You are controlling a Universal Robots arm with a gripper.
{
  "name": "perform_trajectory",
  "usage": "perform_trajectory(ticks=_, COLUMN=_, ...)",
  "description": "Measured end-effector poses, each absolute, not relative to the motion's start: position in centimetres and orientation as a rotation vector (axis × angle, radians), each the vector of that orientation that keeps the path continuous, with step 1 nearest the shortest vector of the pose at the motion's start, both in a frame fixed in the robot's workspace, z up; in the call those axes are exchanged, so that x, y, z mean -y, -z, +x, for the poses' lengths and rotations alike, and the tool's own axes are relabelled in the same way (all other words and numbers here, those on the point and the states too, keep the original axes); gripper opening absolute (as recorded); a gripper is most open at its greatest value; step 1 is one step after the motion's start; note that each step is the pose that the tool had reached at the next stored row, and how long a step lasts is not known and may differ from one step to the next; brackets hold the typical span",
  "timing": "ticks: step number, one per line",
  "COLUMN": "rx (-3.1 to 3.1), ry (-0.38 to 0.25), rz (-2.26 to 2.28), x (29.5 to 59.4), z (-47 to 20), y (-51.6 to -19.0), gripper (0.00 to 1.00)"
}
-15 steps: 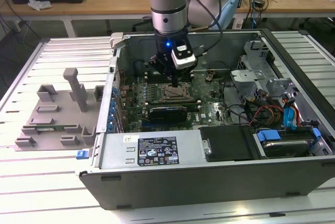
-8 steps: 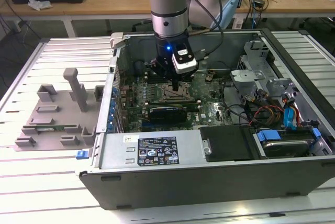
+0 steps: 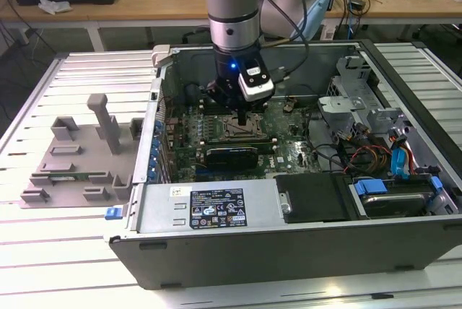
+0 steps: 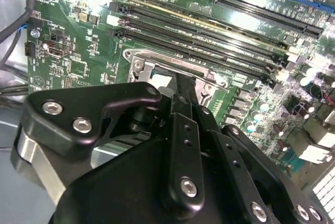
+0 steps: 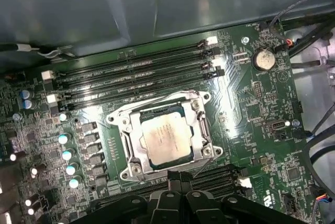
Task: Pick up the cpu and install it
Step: 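Install the second cpu locking lever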
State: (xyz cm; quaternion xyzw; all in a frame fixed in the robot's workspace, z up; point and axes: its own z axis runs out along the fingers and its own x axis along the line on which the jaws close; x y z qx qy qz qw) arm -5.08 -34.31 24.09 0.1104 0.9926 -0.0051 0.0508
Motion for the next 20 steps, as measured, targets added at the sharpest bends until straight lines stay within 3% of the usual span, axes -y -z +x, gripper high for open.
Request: perform_trajectory(ticks=20, rx=-3.039, ry=-0.004, rz=-0.057, x=36.1, z=-6.2, y=-22.7, gripper=0.11)
